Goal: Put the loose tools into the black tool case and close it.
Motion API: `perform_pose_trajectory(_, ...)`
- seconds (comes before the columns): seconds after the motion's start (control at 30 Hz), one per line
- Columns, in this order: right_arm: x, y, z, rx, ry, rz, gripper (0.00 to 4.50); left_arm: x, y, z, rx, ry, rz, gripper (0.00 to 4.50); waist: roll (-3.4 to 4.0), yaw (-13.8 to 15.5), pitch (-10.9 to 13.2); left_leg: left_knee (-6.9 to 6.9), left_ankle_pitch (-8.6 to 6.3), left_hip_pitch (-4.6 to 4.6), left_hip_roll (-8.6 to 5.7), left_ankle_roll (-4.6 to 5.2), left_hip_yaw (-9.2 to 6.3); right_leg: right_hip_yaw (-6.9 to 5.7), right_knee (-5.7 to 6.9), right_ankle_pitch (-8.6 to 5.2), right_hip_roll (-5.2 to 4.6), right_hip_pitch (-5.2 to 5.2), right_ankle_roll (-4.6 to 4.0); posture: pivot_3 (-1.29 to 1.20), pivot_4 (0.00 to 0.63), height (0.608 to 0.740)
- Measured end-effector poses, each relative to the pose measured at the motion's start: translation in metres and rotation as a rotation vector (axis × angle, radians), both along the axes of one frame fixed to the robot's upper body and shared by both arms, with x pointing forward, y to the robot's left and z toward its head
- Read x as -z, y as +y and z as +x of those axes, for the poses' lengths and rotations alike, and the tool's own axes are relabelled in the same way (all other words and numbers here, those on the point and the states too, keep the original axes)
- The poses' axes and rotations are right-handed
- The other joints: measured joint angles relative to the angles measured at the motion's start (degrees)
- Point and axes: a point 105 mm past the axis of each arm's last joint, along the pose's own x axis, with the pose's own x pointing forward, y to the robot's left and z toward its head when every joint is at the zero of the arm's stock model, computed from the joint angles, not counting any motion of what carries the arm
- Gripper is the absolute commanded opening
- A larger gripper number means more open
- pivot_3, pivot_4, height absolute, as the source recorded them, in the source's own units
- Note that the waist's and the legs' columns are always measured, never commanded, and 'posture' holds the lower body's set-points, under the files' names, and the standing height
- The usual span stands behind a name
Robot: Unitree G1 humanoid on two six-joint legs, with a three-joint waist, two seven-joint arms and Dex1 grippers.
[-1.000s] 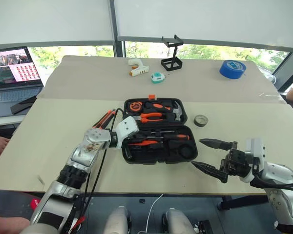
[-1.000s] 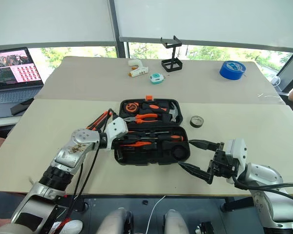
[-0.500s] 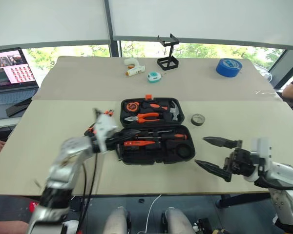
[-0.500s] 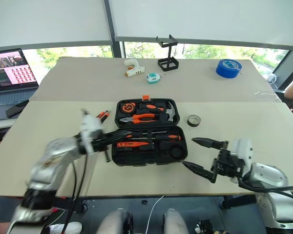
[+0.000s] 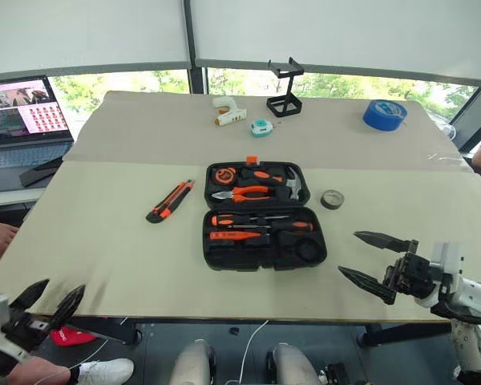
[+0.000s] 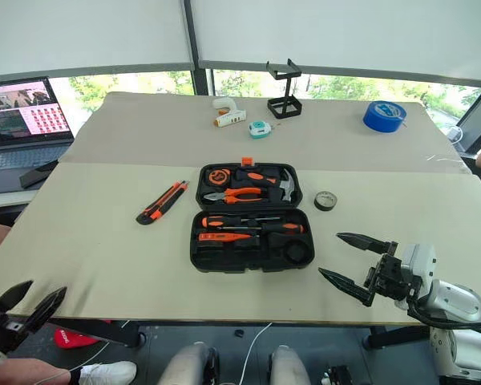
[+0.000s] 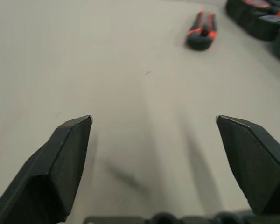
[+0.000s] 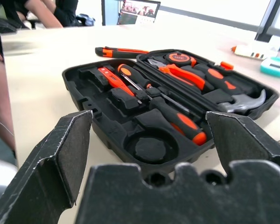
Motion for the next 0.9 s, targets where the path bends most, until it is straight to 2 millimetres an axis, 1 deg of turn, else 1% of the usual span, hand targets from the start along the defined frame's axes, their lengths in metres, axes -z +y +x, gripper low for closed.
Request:
perform_pose_trajectory(0.07, 0.0, 0.001, 0.001, -0.003, 0.002, 0.006, 4.5, -0.004, 0.0, 0.007, 0.005, -0.014, 0.003, 4.46, -0.02, 0.1, 0.0, 0.0, 0.0, -0.08, -0.01, -0.01, 0.04, 0.02, 0.01, 0.01, 0.01, -0.06, 0.0, 0.0, 0.15, 0.74)
perform_pose_trajectory(0.13, -0.002, 0.006, 0.003, -0.016, -0.01, 0.017, 4.5, -0.015, -0.005, 0.026, 0.033, -0.04, 0.0, 4.46, -0.04, 0.1, 0.0, 0.0, 0.0, -0.09, 0.0, 0.0, 0.04, -0.01, 0.05, 0.02, 0.05, -0.07, 0.0, 0.0, 0.15, 0.74)
perform_pose_trajectory(0.17, -0.004, 0.01, 0.006, -0.023, -0.023, 0.03, 4.5, -0.023, -0.012, 0.04, 0.072, -0.048, 0.0, 4.46, -0.05, 0.1, 0.0, 0.0, 0.01, -0.08, -0.01, 0.01, 0.03, -0.01, 0.08, 0.06, 0.08, -0.04, 0.08, 0.0, 0.15, 0.74)
perform_pose_trajectory(0.2, -0.007, 0.014, 0.008, -0.028, -0.037, 0.04, 4.5, -0.028, -0.017, 0.049, 0.102, -0.05, 0.002, 4.46, -0.04, 0.1, 0.0, 0.0, 0.04, -0.11, -0.02, 0.04, 0.07, 0.05, 0.1, 0.21, 0.11, 0.06, 0.32, 0.0, 0.15, 0.74)
perform_pose_trajectory(0.23, -0.009, 0.016, 0.009, -0.027, -0.05, 0.049, 4.5, -0.033, -0.026, 0.061, 0.142, -0.045, 0.004, 4.46, -0.04, 0.0, 0.0, 0.0, 0.27, -0.11, -0.04, 0.43, 0.08, 0.05, 0.12, 0.24, 0.1, 0.17, 0.39, 0.0, 0.15, 0.74)
perform_pose_trajectory(0.27, -0.014, 0.019, 0.012, -0.014, -0.068, 0.083, 4.5, -0.037, -0.037, 0.08, 0.19, -0.011, 0.004, 4.46, -0.04, 0.0, 0.0, 0.0, 0.28, -0.05, -0.04, 0.45, 0.04, 0.01, 0.14, 0.25, 0.14, 0.23, 0.42, 0.0, 0.15, 0.74)
perform_pose_trajectory(0.3, -0.023, 0.027, 0.016, -0.02, -0.091, 0.126, 4.5, -0.043, -0.048, 0.099, 0.233, 0.012, 0.011, 4.46, -0.05, -0.1, 0.0, 0.01, 0.31, -0.09, -0.05, 0.41, -0.02, -0.05, 0.18, 0.28, 0.21, 0.2, 0.46, 0.0, 0.15, 0.74)
perform_pose_trajectory(0.37, -0.033, 0.034, 0.017, -0.036, -0.12, 0.148, 4.5, -0.052, -0.062, 0.117, 0.276, 0.017, 0.011, 4.46, -0.07, -0.3, 0.0, 0.0, 0.33, -0.1, -0.04, 0.39, 0.01, 0.01, 0.17, 0.3, 0.25, 0.2, 0.48, 0.0, 0.15, 0.74)
perform_pose_trajectory(0.4, -0.037, 0.036, 0.018, -0.038, -0.133, 0.153, 4.5, -0.056, -0.071, 0.132, 0.298, 0.022, 0.01, 4.46, -0.06, -0.3, 0.0, -0.01, 0.32, -0.04, -0.06, 0.39, 0.01, 0.02, 0.16, 0.31, 0.25, 0.25, 0.5, 0.0, 0.15, 0.74)
perform_pose_trajectory(0.43, -0.039, 0.038, 0.02, -0.028, -0.137, 0.166, 4.5, -0.058, -0.079, 0.153, 0.309, 0.036, 0.018, 4.46, -0.11, -0.3, 0.0, -0.02, 0.32, -0.04, -0.12, 0.39, -0.01, 0.0, 0.14, 0.31, 0.36, 0.28, 0.5, 0.0, 0.15, 0.74)
perform_pose_trajectory(0.47, -0.04, 0.042, 0.021, -0.037, -0.137, 0.175, 4.5, -0.058, -0.085, 0.167, 0.315, 0.055, 0.033, 4.46, -0.13, -0.5, 0.0, -0.03, 0.33, -0.11, -0.1, 0.37, -0.02, 0.04, 0.07, 0.33, 0.49, 0.24, 0.53, 0.0, 0.15, 0.74)
perform_pose_trajectory(0.53, -0.038, 0.041, 0.021, -0.025, -0.127, 0.176, 4.5, -0.053, -0.091, 0.176, 0.326, 0.085, 0.042, 4.46, -0.12, -0.9, 0.0, -0.09, 0.26, -0.1, -0.05, 0.29, 0.02, 0.15, 0.07, 0.33, 0.51, 0.19, 0.54, 0.0, 0.15, 0.74)
perform_pose_trajectory(0.63, -0.038, 0.041, 0.022, -0.015, -0.124, 0.179, 4.5, -0.042, -0.102, 0.2, 0.332, 0.146, 0.049, 4.46, -0.14, -0.8, 0.0, -0.11, 0.31, -0.38, -0.02, 0.2, -0.02, 0.12, 0.1, 0.32, 0.71, -0.1, 0.53, 0.0, 0.15, 0.74)
perform_pose_trajectory(0.7, -0.037, 0.04, 0.022, -0.008, -0.12, 0.178, 4.5, -0.035, -0.109, 0.215, 0.337, 0.178, 0.089, 4.46, -0.14, -0.7, 0.0, -0.11, 0.33, -0.42, -0.01, 0.18, 0.03, 0.15, 0.15, 0.32, 0.76, -0.16, 0.53, 0.0, 0.15, 0.74)
perform_pose_trajectory(0.8, -0.034, 0.04, 0.02, -0.002, -0.108, 0.177, 4.5, -0.025, -0.112, 0.227, 0.343, 0.211, 0.138, 4.46, -0.14, -0.8, 0.0, -0.11, 0.33, -0.47, -0.01, 0.17, 0.09, 0.17, 0.15, 0.32, 0.78, -0.2, 0.52, 0.0, 0.15, 0.74)
perform_pose_trajectory(0.9, -0.033, 0.04, 0.017, -0.001, -0.104, 0.174, 4.5, -0.017, -0.117, 0.234, 0.351, 0.22, 0.135, 3.75, -0.15, -0.7, 0.0, -0.09, 0.34, -0.54, -0.01, 0.17, 0.08, 0.15, 0.15, 0.32, 0.78, -0.23, 0.53, 0.0, 0.15, 0.74)
